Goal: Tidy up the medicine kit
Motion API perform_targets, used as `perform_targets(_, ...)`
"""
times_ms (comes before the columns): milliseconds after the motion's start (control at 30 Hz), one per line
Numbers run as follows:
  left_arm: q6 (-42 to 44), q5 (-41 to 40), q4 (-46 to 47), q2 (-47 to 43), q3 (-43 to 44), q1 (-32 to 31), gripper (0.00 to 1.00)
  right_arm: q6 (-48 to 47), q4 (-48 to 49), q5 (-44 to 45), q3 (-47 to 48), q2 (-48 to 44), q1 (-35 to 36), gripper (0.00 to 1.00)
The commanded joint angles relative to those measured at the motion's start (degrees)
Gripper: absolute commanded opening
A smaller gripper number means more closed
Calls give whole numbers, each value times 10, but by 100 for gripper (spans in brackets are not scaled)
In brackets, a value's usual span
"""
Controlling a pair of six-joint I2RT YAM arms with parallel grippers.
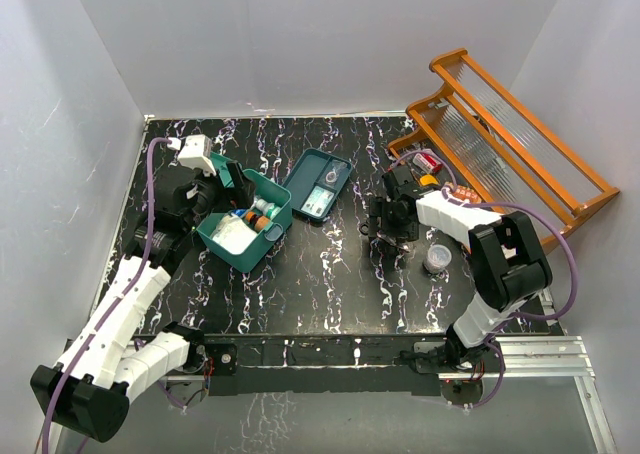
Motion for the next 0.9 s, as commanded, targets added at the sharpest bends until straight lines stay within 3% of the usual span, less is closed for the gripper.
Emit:
perform_targets(0, 7, 3, 18, 1, 13, 2, 92, 0, 3, -21, -17, -10, 5, 69)
perform_targets(233, 13, 0, 20, 4, 15, 2, 92, 53, 2, -97, -20, -17, 22, 52)
perform_targets(333, 13, 0, 21, 4, 15, 2, 92, 69, 11, -67, -6, -33, 23, 51)
perform_targets(600, 13, -1, 16, -1, 17, 2, 92, -1, 18, 46, 24, -27, 24, 60)
perform_targets(867, 9, 0, 18, -1, 12, 2, 93, -21, 7, -4, 6, 4, 23, 67)
